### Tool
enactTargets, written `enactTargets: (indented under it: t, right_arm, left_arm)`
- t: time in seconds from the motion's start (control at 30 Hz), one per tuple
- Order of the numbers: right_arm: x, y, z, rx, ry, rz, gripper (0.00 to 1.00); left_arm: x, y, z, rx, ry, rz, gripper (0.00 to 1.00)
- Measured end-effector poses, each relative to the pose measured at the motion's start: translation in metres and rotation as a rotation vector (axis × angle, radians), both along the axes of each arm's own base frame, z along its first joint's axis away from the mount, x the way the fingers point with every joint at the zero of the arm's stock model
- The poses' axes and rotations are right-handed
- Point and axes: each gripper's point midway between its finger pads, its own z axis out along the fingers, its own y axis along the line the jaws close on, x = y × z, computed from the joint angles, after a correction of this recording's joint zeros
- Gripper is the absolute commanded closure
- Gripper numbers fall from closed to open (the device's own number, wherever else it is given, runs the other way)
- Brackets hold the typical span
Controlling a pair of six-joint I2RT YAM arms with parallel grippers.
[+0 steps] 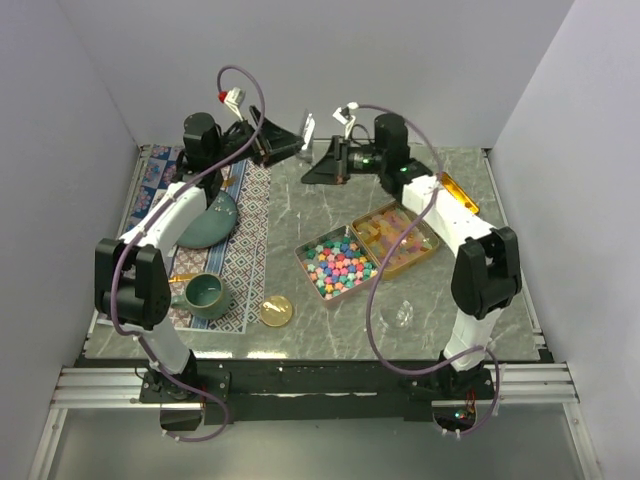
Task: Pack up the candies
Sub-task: Pick up the spatula from the center of the board.
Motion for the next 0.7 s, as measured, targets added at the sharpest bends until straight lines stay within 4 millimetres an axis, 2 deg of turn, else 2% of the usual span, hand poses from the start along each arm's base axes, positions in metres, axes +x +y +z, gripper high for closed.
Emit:
enactTargets:
  t: [0.03, 0.17, 0.27, 0.3, 0.37, 0.47, 0.5, 0.53, 0.57, 0.6, 0.7]
  right_arm:
    - [0.005, -0.009, -0.003, -0.028, -0.02, -0.008, 1.0]
    - [0.036, -0.071, 0.002, -0.189, -0.151, -0.099, 1.0]
    - [0.056, -0.114, 0.006, -0.383, -0.317, -0.174, 1.0]
    - [0.055, -0.121, 0.004, -0.466, -0.379, -0.168, 1.0]
    - [0.043, -0.121, -0.009, -0.591, -0.45, -0.115, 1.0]
    - [0.021, -0.116, -0.043, -0.748, -0.491, -0.002, 1.0]
    - [0.012, -0.115, -0.059, -0.808, -0.491, 0.044, 1.0]
    - [0.005, -0.116, -0.073, -0.856, -0.486, 0.084, 1.0]
    - [0.0, -0.117, -0.082, -0.89, -0.482, 0.107, 1.0]
    - [-0.005, -0.122, -0.094, -0.939, -0.473, 0.135, 1.0]
    - [-0.007, -0.133, -0.104, -1.03, -0.48, 0.159, 1.0]
  left_arm:
    - [0.004, 0.005, -0.001, 0.011, 0.0, 0.014, 0.07]
    - [0.021, 0.035, 0.004, 0.043, -0.028, 0.087, 0.06]
    - [0.029, 0.049, 0.017, 0.06, -0.076, 0.121, 0.11]
    - [0.029, 0.049, 0.023, 0.066, -0.099, 0.123, 0.14]
    - [0.026, 0.044, 0.031, 0.074, -0.134, 0.106, 0.22]
    - [0.015, 0.031, 0.036, 0.082, -0.176, 0.05, 0.51]
    - [0.012, 0.026, 0.035, 0.082, -0.18, 0.03, 0.82]
    - [0.008, 0.021, 0.034, 0.084, -0.183, 0.012, 0.91]
    - [0.004, 0.017, 0.033, 0.082, -0.179, -0.008, 0.97]
    - [0.0, 0.011, 0.032, 0.086, -0.192, -0.027, 0.99]
    - [-0.012, -0.007, 0.028, 0.088, -0.2, -0.082, 0.99]
